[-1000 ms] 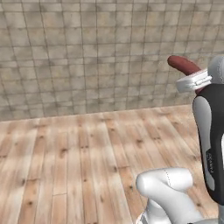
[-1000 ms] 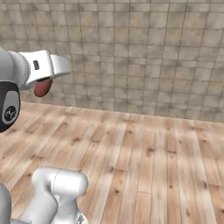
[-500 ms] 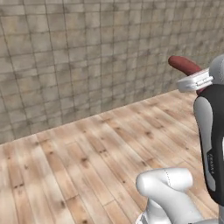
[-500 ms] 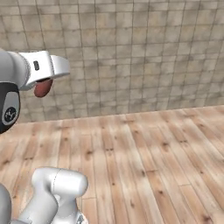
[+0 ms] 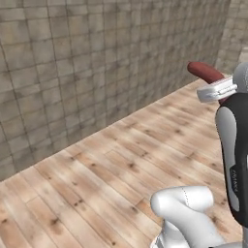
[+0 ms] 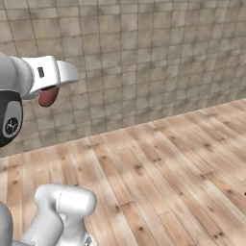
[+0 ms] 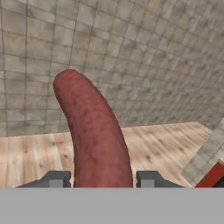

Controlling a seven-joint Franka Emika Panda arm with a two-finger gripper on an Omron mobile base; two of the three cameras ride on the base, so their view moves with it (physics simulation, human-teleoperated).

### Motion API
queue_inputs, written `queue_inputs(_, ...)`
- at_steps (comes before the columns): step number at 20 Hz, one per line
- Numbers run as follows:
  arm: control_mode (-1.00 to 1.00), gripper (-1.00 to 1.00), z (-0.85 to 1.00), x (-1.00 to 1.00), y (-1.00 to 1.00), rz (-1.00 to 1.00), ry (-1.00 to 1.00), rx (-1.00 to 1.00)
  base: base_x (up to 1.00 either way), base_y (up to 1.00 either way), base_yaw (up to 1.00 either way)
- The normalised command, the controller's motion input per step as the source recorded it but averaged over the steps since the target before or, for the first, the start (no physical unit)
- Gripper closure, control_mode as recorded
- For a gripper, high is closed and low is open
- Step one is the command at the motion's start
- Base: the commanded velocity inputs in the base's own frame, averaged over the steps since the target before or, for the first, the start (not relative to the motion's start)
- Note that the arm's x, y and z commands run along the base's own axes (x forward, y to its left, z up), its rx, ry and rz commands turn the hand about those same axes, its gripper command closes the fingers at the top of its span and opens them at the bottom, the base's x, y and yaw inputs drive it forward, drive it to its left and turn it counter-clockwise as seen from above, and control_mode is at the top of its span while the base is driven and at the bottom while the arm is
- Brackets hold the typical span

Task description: Move the hot dog bun to the plate on the dining table and place the condiment next to that plate. Then navigate to the fridge and take the sausage and place it on the plate as well.

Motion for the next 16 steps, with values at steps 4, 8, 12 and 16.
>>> queue_inputs(4, 1.00, 1.00, 0.00, 0.00, 0.00, 0.00, 0.00, 0.00, 1.00, -0.09, -0.32)
queue_inputs(8, 1.00, 1.00, 0.00, 0.00, 0.00, 0.00, 0.00, 0.00, 1.00, -0.10, -0.33)
queue_inputs(12, 1.00, 1.00, 0.00, 0.00, 0.00, 0.00, 0.00, 0.00, 1.00, -0.13, -0.37)
queue_inputs(16, 1.00, 1.00, 0.00, 0.00, 0.00, 0.00, 0.00, 0.00, 1.00, -0.06, -0.39)
